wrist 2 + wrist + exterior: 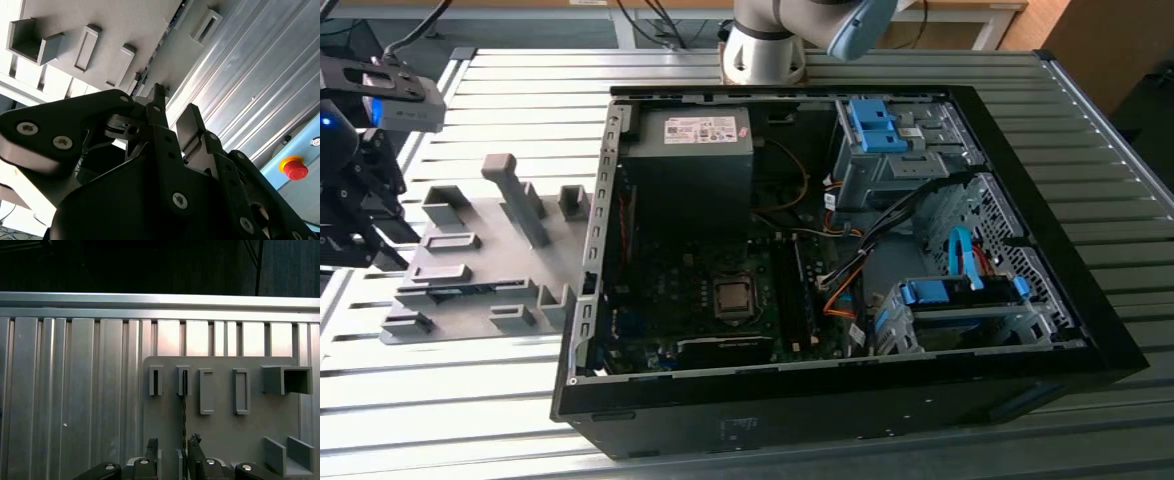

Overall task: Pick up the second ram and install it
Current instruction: 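Pick up the second ram and move it above second insertion slot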

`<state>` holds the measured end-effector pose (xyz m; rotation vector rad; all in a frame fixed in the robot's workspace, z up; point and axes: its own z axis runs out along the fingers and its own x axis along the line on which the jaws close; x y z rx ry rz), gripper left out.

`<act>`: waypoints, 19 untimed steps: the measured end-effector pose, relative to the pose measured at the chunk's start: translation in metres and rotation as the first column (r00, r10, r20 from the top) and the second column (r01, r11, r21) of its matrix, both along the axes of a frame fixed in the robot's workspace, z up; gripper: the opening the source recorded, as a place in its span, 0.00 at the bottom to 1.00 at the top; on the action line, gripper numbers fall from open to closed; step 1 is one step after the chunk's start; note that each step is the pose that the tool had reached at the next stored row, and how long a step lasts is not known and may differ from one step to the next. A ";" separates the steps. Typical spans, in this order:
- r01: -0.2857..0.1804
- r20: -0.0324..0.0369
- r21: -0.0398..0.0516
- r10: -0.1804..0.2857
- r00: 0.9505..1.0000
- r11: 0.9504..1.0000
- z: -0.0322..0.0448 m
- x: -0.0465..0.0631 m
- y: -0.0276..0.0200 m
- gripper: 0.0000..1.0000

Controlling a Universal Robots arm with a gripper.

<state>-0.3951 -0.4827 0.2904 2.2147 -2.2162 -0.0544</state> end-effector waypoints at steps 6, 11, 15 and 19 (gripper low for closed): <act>0.000 0.000 0.000 0.000 1.000 1.000 0.0100 0.000 0.0000 0.37; 0.000 0.000 0.000 0.000 1.000 1.000 0.0121 0.000 0.0000 0.37; 0.000 0.000 0.000 0.000 1.000 1.000 0.0138 0.000 0.0000 0.37; 0.000 0.000 0.000 0.000 1.000 1.000 0.0155 0.000 0.0000 0.37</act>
